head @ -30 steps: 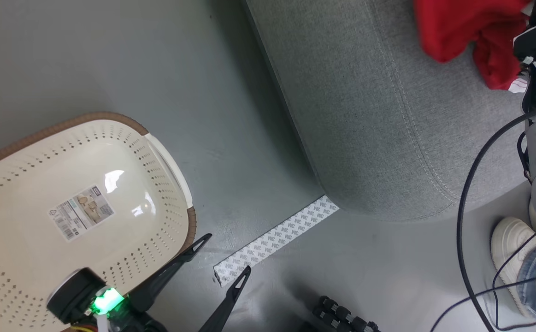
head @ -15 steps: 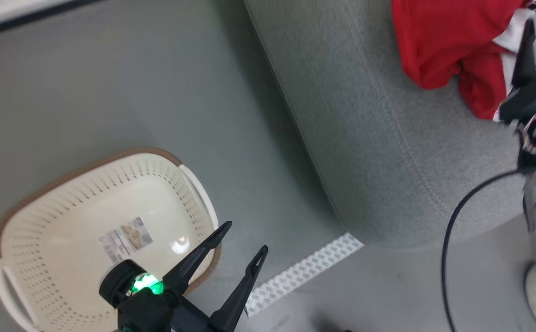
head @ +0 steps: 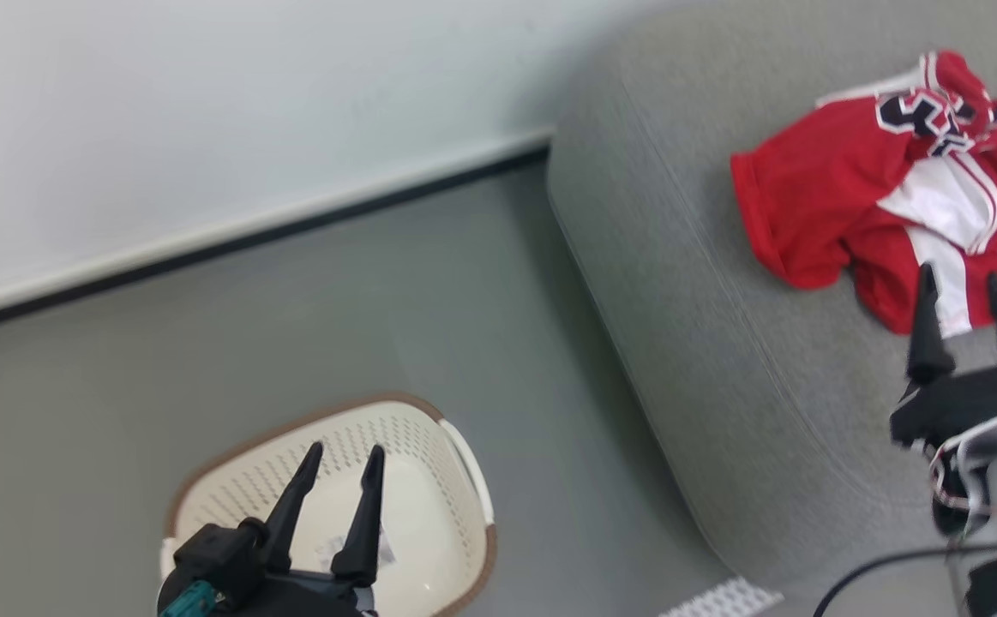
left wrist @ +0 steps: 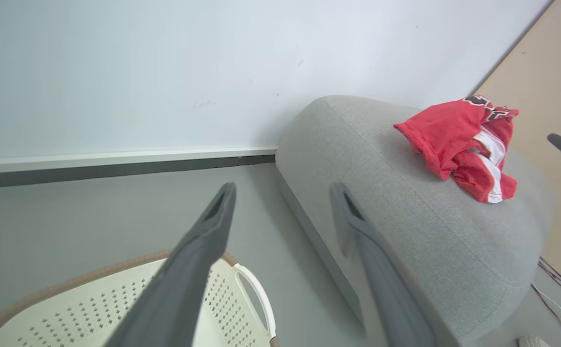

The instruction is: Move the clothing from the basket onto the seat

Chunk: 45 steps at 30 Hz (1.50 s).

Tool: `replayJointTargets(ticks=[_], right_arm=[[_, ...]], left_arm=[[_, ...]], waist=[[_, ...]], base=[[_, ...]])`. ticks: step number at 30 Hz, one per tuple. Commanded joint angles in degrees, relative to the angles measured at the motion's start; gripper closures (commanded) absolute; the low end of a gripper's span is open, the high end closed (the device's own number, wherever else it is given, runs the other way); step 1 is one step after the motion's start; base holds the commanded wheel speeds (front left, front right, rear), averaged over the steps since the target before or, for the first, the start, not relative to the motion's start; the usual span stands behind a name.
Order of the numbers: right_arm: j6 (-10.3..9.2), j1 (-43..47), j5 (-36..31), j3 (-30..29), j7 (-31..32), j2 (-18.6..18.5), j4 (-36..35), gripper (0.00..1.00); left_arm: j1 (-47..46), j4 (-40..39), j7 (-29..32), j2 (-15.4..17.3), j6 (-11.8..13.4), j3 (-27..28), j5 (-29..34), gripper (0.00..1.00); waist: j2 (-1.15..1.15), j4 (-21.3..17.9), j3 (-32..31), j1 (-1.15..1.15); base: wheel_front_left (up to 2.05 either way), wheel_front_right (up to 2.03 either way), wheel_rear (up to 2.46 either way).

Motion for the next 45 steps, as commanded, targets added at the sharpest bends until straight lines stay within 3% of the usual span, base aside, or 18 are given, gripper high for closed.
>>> replayJointTargets(ticks=[1,6,11,19,27,32,45], right_arm=[[0.00,3.25,-1.17,-0.13,0.45,0.71,-2.21,0.00],[0.00,12.59,-3.13,-0.21,2.54,4.59,-12.18,0.00],[0.00,20.38,-3.35,-0.44,4.93,8.36,-19.96,0.00],[0.00,27.04,-5.48,1.59,6.54,13.59,-27.16,0.00],[0.00,31.79,-7.05,4.89,6.63,14.78,-28.93,0.00],[0.00,33.44,-8.29,6.76,6.27,14.72,-28.65,0.00],[0.00,32.68,-8.95,6.18,3.97,14.74,-23.69,0.00]], left_arm=[[1.63,1.43,-0.34,-0.27,0.58,0.75,-0.22,0.00],[2.63,6.02,-0.66,-0.57,2.32,3.50,1.08,0.00],[3.02,8.64,-0.76,-1.25,2.34,5.00,2.52,0.00],[5.10,10.58,-0.74,-0.54,2.05,8.59,6.00,0.00],[8.64,10.47,-0.74,0.23,0.48,11.93,9.57,0.00],[10.88,8.46,-0.75,-0.83,0.80,14.52,10.48,0.00],[13.05,8.86,-0.75,-2.15,-2.30,18.85,10.53,0.00]], waist=[[0.01,9.15,-11.82,0.02],[0.01,13.05,-15.44,0.02],[0.01,17.49,-17.29,0.02],[0.01,21.17,-19.17,0.02],[0.01,21.35,-20.48,0.02],[0.01,20.44,-20.98,0.02],[0.01,18.63,-21.07,0.02]], base=[[0.00,0.00,0.00],[0.00,0.00,0.00],[0.00,0.00,0.00],[0.00,0.00,0.00],[0.00,0.00,0.00],[0.00,0.00,0.00],[0.00,0.00,0.00]])
